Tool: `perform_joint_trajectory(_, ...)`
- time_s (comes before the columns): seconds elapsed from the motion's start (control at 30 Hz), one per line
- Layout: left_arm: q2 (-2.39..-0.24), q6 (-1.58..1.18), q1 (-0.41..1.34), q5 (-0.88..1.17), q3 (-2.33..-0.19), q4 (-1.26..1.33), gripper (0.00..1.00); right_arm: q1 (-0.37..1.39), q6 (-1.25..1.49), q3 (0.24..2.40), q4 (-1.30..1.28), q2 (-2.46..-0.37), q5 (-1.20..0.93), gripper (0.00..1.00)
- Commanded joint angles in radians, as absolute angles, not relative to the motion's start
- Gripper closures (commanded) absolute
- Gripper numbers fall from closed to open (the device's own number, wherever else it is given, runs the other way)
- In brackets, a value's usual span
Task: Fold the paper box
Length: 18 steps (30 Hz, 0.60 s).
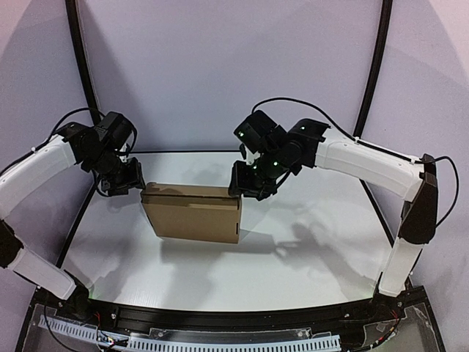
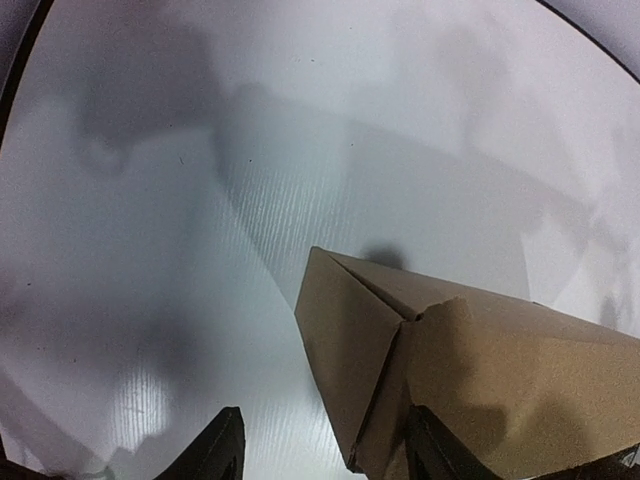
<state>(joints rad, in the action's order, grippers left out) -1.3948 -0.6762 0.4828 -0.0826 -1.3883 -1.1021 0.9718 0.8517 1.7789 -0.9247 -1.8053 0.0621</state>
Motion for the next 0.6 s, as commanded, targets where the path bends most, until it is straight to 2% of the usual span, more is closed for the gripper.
perform_joint_trajectory(0.0, -1.416, -0.629, 0.488, -0.089, -1.446, -1.248, 0.44, 0.932, 0.82, 1.824, -0.996, -1.81, -0.027, 0.57)
perform_joint_trajectory(0.1, -1.423, -0.618, 0.488, -0.08, -1.482, -1.251, 0.43, 0.92, 0.819, 1.854, -1.0, -1.818, -0.058, 0.58)
perform_joint_trajectory(0.23, -1.441, -0.611, 0.487, -0.06, -1.514, -1.264, 0.43, 0.919, 0.827, 1.903, -1.021, -1.85, -0.101, 0.65)
perform_joint_trajectory(0.57, -1.453, -0.625, 0.486, -0.041, -1.516, -1.255, 0.44, 0.911, 0.832, 1.945, -1.041, -1.882, -0.023, 0.64)
